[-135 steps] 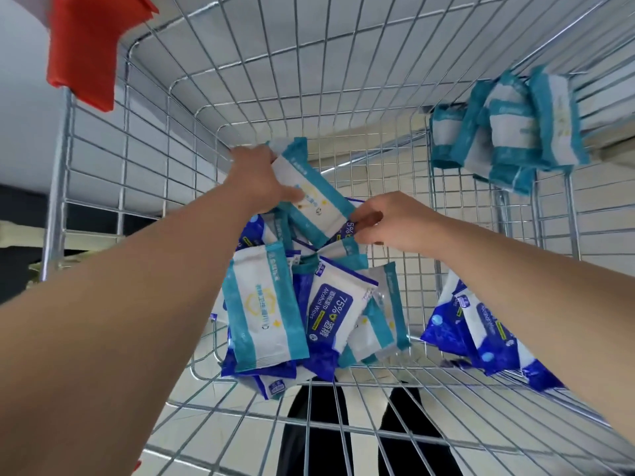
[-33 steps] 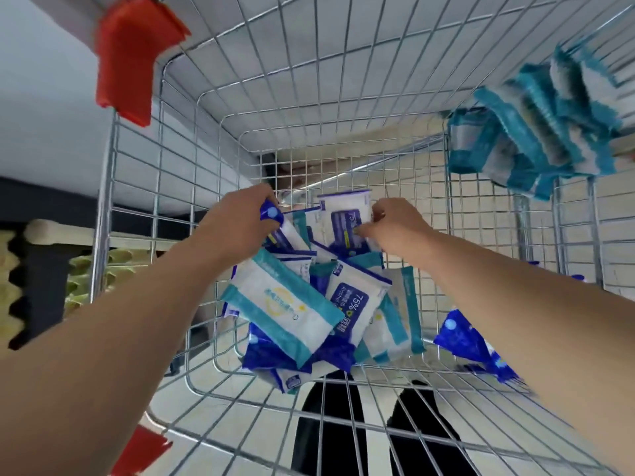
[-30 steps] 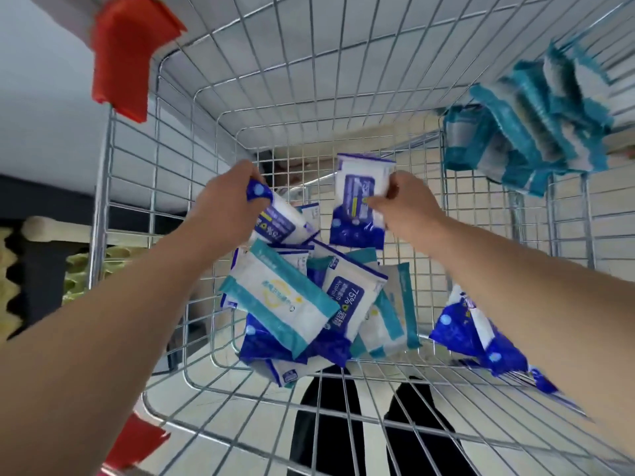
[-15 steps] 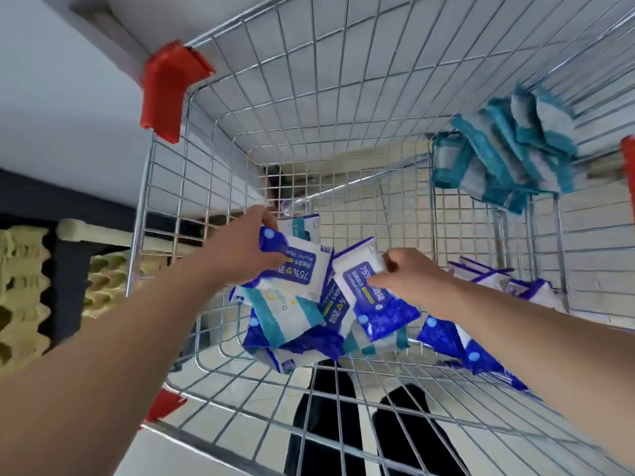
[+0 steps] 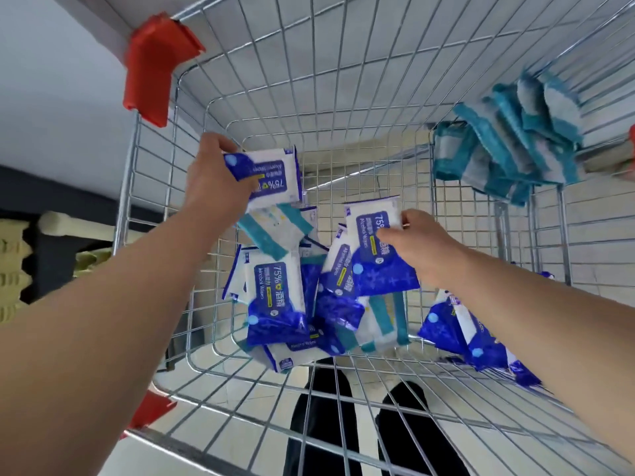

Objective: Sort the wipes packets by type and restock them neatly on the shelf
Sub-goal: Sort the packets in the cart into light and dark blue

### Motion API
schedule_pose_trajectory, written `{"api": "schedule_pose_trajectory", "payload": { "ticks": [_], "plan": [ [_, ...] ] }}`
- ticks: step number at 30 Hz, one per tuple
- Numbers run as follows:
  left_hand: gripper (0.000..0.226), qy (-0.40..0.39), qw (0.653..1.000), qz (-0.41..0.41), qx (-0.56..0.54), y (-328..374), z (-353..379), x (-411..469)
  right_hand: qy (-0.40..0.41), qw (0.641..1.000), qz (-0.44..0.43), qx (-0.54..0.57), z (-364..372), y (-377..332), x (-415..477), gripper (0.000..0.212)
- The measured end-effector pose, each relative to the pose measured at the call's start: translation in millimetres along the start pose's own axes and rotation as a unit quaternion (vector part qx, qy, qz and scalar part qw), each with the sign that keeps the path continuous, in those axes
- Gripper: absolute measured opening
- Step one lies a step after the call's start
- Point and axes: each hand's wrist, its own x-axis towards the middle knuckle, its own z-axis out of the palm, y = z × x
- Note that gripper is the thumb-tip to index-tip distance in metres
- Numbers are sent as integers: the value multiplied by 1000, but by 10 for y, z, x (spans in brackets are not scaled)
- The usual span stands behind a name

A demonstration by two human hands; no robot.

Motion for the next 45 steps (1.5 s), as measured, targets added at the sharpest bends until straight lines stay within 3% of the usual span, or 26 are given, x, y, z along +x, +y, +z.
{"api": "schedule_pose_trajectory", "payload": {
  "ticks": [2,5,9,12,16,19,25,30,37,42,45],
  "plan": [
    [50,3,1000,11,-19,42,45,13,4,999,-7,39,-12,-43,16,4],
    [51,-24,999,24,-19,88,50,-81,11,998,-10,67,-33,-93,22,8],
    [52,-207,972,-90,-65,-49,-70,-211,-7,999,16,46,-77,-92,-1,22],
    [43,-312,945,-77,65,-191,-124,-314,-33,999,44,0,-107,-72,-35,20],
    [36,-329,924,13,197,-275,-63,-354,-53,997,49,5,-125,-56,-66,15],
    [37,-314,921,48,225,-245,-15,-367,-59,997,47,11,-133,-16,-76,21],
    [35,-353,924,-25,147,-39,16,-387,-52,998,30,12,-315,-1,-134,30],
    [35,-361,930,-64,22,333,59,-462,-37,999,1,-11,-987,-72,-337,23],
    [33,-424,897,-72,-98,974,598,-790,-29,996,27,-86,-1949,304,-643,32],
    [38,-469,870,-93,-121,1213,1175,-1114,-16,978,62,-200,-2144,711,-670,20],
    [40,-484,860,-107,-122,1287,1436,-1276,-6,962,56,-268,-2166,780,-612,30]
  ]
}}
